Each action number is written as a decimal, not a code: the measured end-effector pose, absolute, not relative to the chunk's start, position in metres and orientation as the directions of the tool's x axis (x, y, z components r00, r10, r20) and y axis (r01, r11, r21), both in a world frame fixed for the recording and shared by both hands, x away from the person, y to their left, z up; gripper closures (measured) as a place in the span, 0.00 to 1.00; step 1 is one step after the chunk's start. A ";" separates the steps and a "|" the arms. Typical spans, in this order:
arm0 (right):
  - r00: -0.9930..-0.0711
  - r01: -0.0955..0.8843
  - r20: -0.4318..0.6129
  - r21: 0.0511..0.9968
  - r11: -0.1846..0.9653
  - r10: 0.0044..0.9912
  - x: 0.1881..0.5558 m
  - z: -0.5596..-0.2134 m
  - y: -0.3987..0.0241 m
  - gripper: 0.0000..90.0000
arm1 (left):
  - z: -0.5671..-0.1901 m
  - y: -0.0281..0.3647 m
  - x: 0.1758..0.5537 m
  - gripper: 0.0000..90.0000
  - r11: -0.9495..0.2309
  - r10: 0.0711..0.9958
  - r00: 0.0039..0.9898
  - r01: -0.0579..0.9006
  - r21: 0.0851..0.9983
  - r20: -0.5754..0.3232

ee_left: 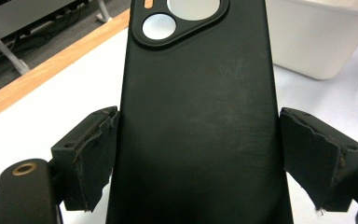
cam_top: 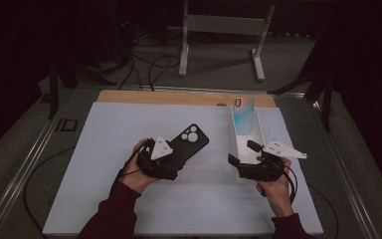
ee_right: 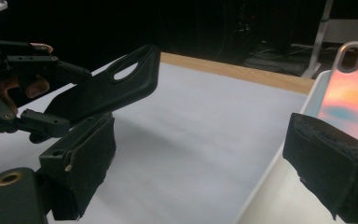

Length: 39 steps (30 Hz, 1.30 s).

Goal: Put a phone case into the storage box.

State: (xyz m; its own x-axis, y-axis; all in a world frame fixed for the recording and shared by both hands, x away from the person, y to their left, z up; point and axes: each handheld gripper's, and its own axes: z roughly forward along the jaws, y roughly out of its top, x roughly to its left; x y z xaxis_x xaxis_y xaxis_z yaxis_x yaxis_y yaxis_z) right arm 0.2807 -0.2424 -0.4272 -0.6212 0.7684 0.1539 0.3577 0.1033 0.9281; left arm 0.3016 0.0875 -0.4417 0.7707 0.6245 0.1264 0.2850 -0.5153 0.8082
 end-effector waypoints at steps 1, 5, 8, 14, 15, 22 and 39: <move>-0.622 0.363 0.156 0.926 0.106 0.767 0.281 -0.427 -0.241 0.10 | -0.441 0.087 0.302 0.17 -0.516 0.622 0.772 0.281 0.809 0.128; -0.632 0.388 0.172 0.914 0.117 0.755 0.284 -0.425 -0.235 0.10 | -0.438 0.083 0.301 0.17 -0.517 0.610 0.782 0.266 0.813 0.131; -0.632 0.400 0.194 0.911 0.101 0.750 0.287 -0.424 -0.230 0.10 | -0.436 0.079 0.301 0.17 -0.521 0.601 0.787 0.256 0.814 0.137; -0.640 0.404 0.202 0.909 0.102 0.742 0.292 -0.421 -0.221 0.10 | -0.433 0.075 0.302 0.17 -0.524 0.591 0.793 0.239 0.818 0.147; -0.644 0.404 0.203 0.909 0.103 0.738 0.293 -0.420 -0.220 0.10 | -0.433 0.074 0.302 0.17 -0.524 0.590 0.794 0.239 0.818 0.146; -0.653 0.415 0.234 0.906 0.082 0.721 0.296 -0.415 -0.216 0.13 | -0.431 0.066 0.300 0.17 -0.519 0.560 0.815 0.207 0.829 0.147; -0.677 0.456 0.265 0.883 0.108 0.687 0.298 -0.413 -0.198 0.28 | -0.423 0.047 0.297 0.17 -0.515 0.514 0.843 0.152 0.844 0.162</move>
